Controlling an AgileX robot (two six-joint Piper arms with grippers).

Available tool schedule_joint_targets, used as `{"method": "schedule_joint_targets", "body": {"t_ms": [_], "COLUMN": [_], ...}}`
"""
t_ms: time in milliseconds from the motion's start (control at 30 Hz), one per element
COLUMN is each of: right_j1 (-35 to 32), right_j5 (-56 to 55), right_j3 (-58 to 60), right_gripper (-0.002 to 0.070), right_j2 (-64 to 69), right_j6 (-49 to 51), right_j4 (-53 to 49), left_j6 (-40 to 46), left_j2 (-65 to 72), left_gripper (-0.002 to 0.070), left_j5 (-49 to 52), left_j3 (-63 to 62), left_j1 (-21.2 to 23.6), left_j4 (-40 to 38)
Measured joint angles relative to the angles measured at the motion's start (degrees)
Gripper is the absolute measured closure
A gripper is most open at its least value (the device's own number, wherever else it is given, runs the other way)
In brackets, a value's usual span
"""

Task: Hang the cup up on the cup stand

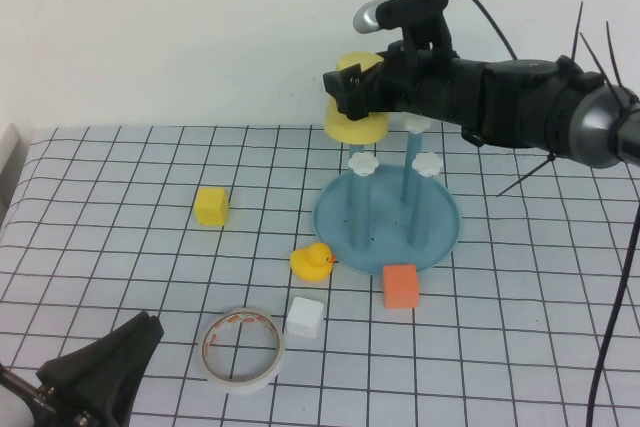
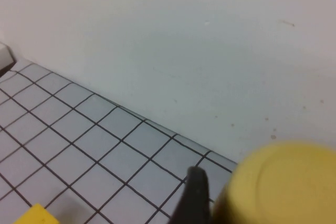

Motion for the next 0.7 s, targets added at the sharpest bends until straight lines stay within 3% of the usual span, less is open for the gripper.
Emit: {"method": "schedule_joint_targets", "body": {"t_ms": [433, 533, 667, 700], "right_j1": [0.0, 0.0, 0.0, 0.0], "right_j5": [-0.3, -0.4, -0.5, -0.5], "right_j3": [0.5, 2.6, 9.5, 11.6], "right_gripper": [0.0094, 0.0201, 0.0519, 0.0564], "right_j2": [-3.3, -8.4, -18.9, -21.6], "right_j6": [3.4, 6.1, 8.4, 8.6], "right_j4": [0.2, 0.2, 0.2, 0.2], "left_j6": [2.9, 2.9, 1.6, 0.8], "left_j2": [0.0, 0.0, 0.0, 0.0], "left_gripper": [0.0675, 0.0675, 0.0675, 0.0675], "left_j5": [0.0, 0.0, -0.5, -0.7], "left_j3": [0.0, 0.2, 2.3, 2.7], "left_j1": [0.0, 0.0, 0.0, 0.0], "left_j4": [-0.7, -2.0, -2.5, -2.7]}}
